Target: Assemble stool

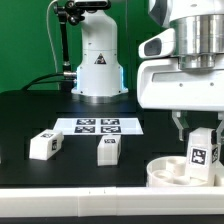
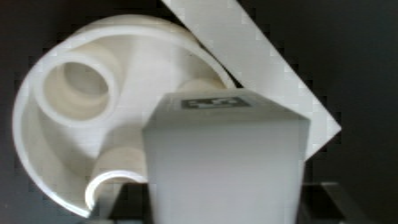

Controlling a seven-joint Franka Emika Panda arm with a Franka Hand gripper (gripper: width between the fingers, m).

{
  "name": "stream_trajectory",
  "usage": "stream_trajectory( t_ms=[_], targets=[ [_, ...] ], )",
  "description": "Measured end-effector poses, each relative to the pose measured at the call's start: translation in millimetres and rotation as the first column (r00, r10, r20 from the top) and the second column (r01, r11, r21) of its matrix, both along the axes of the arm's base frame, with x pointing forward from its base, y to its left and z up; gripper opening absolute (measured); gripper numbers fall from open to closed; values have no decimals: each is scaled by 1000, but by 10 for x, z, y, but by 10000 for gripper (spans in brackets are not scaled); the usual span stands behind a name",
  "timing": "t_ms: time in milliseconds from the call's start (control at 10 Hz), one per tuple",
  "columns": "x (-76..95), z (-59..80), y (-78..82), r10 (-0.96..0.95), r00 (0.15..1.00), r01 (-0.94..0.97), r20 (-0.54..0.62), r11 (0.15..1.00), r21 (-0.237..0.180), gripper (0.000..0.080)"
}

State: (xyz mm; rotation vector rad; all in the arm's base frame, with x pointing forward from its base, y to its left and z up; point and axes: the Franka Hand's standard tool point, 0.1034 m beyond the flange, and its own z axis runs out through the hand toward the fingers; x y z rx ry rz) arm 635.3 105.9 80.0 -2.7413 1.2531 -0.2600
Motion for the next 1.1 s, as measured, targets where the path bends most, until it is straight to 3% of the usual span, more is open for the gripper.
stream_trajectory(
  t_ms=[200, 800, 1100],
  targets=[
    [0, 9, -3, -199, 980, 200, -15, 977, 68, 338],
    [9, 17, 2, -495, 867, 499, -60, 856, 135, 338],
    [14, 20, 6, -648, 755, 655, -100, 735, 176, 338]
  ],
)
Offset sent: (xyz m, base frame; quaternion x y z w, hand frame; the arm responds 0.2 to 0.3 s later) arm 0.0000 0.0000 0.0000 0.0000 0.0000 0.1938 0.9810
